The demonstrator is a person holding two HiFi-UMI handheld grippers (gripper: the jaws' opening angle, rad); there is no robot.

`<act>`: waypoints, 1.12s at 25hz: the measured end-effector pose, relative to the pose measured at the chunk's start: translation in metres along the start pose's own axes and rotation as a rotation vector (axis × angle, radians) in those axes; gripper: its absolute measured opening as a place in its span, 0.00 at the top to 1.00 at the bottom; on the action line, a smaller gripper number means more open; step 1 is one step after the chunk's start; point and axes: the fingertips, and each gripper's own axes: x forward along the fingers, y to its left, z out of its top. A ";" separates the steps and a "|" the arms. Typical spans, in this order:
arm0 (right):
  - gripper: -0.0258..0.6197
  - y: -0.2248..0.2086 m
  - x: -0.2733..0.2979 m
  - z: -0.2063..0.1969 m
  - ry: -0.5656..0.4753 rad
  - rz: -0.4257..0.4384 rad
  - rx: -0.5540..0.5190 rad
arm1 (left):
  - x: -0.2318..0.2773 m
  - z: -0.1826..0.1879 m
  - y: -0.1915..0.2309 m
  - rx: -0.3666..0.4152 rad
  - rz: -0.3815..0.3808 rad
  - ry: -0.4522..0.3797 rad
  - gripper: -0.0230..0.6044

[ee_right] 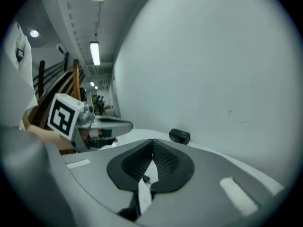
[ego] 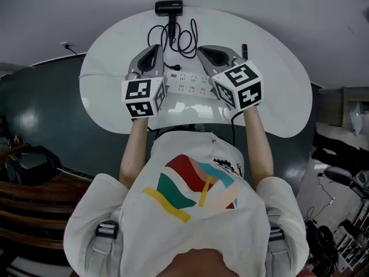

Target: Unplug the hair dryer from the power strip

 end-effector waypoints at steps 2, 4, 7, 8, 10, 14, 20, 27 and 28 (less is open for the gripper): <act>0.94 0.001 -0.022 0.029 -0.152 -0.044 0.055 | -0.005 0.020 -0.007 0.006 -0.010 -0.051 0.96; 0.94 -0.001 -0.043 0.046 -0.264 -0.136 0.060 | -0.009 0.039 -0.016 0.022 -0.025 -0.095 0.96; 0.94 -0.005 -0.068 0.052 -0.362 -0.310 -0.012 | -0.015 0.059 -0.032 0.043 -0.048 -0.141 0.96; 0.94 -0.006 -0.074 0.052 -0.386 -0.355 -0.028 | -0.017 0.065 -0.037 0.049 -0.056 -0.155 0.96; 0.94 -0.007 -0.085 0.049 -0.426 -0.412 -0.027 | -0.022 0.075 -0.049 0.064 -0.070 -0.188 0.96; 0.94 -0.011 -0.106 0.039 -0.471 -0.470 -0.003 | -0.030 0.079 -0.076 0.073 -0.104 -0.224 0.96; 0.94 -0.011 -0.119 0.029 -0.488 -0.496 0.002 | -0.037 0.079 -0.094 0.081 -0.120 -0.302 0.96; 0.94 -0.009 -0.125 0.026 -0.478 -0.508 -0.020 | -0.041 0.076 -0.097 0.067 -0.110 -0.311 0.96; 0.94 -0.009 -0.125 0.027 -0.479 -0.507 -0.021 | -0.042 0.076 -0.096 0.066 -0.107 -0.310 0.96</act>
